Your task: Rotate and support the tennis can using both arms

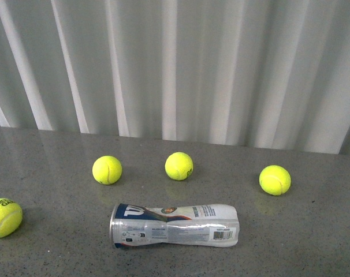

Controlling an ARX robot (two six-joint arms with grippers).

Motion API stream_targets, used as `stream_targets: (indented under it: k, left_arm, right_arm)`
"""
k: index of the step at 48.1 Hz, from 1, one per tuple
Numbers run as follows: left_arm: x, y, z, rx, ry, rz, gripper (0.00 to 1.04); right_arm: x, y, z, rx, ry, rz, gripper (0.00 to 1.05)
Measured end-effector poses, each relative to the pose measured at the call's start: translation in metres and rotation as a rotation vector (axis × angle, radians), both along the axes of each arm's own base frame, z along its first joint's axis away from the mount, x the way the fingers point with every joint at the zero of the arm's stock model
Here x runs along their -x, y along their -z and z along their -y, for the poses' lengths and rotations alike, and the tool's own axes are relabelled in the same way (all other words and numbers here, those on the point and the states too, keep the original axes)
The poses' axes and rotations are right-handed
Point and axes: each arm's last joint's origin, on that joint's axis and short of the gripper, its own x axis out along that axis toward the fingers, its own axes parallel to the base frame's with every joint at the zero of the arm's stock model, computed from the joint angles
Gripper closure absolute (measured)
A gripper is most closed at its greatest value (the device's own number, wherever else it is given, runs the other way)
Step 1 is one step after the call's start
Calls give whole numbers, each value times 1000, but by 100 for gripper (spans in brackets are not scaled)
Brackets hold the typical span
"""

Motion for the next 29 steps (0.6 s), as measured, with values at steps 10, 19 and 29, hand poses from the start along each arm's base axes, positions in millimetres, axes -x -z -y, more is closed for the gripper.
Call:
stream_targets:
  k: [10,19,29]
  left_arm:
    - [0,0,0,0,0,0,7]
    - [0,0,0,0,0,0,7]
    - [-28,-26,10,219,221,-303,7]
  right_arm:
    - [0,0,0,0,0,0,6]
    - [0,0,0,-1,0,0,7]
    - [0,0,0,0,-2,0,7]
